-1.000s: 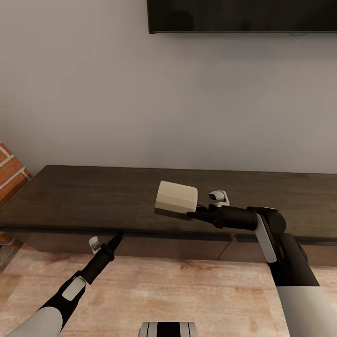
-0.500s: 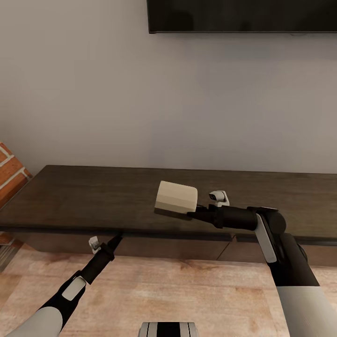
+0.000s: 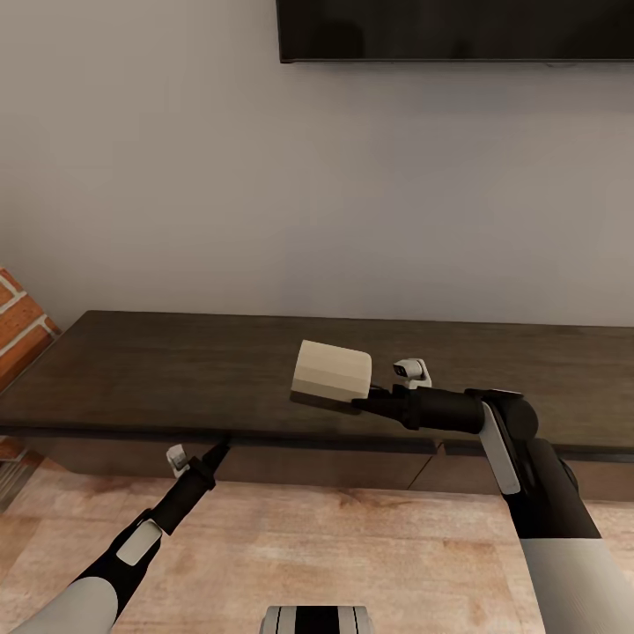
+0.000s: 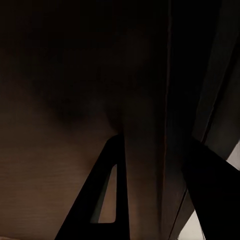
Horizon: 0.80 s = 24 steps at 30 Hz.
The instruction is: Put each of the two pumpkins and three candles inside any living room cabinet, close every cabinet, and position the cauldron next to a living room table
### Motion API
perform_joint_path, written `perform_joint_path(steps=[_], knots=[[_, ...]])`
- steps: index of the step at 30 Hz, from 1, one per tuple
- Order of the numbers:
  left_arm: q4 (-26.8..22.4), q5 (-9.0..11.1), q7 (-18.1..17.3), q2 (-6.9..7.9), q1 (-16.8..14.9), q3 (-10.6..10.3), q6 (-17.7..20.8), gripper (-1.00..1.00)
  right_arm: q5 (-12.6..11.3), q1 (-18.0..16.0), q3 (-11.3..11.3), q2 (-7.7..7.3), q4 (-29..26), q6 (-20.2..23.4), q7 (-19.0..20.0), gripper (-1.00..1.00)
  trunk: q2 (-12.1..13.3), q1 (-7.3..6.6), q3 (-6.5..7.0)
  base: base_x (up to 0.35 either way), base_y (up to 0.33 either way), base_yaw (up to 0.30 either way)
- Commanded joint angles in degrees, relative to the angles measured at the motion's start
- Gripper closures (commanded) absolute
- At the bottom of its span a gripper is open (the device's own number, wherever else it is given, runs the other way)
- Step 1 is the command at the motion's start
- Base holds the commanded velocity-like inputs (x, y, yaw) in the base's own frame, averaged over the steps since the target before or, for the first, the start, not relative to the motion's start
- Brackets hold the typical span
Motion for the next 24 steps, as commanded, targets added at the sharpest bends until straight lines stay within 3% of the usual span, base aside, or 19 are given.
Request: perform_joint_path(steps=[1,8,24], knots=[[0.1,0.0,-0.1,0.02,0.0,0.1,0.3,1.0,-0.3,0.0,0.1,-0.03,0.0,0.4,0.0,1.0,0.0,0.0,-0.05,0.0,0.0,0.0],[0.1,-0.1,-2.0,0.02,0.0,0.1,0.3,1.0,-0.3,0.0,0.1,-0.03,0.0,0.4,0.0,1.0,0.0,0.0,-0.05,0.0,0.0,0.0],[0.1,-0.1,-2.3,0.02,0.0,0.1,0.3,1.0,-0.2,0.0,0.1,-0.03,0.0,0.4,0.0,1.0,0.0,0.0,-0.05,0.0,0.0,0.0]])
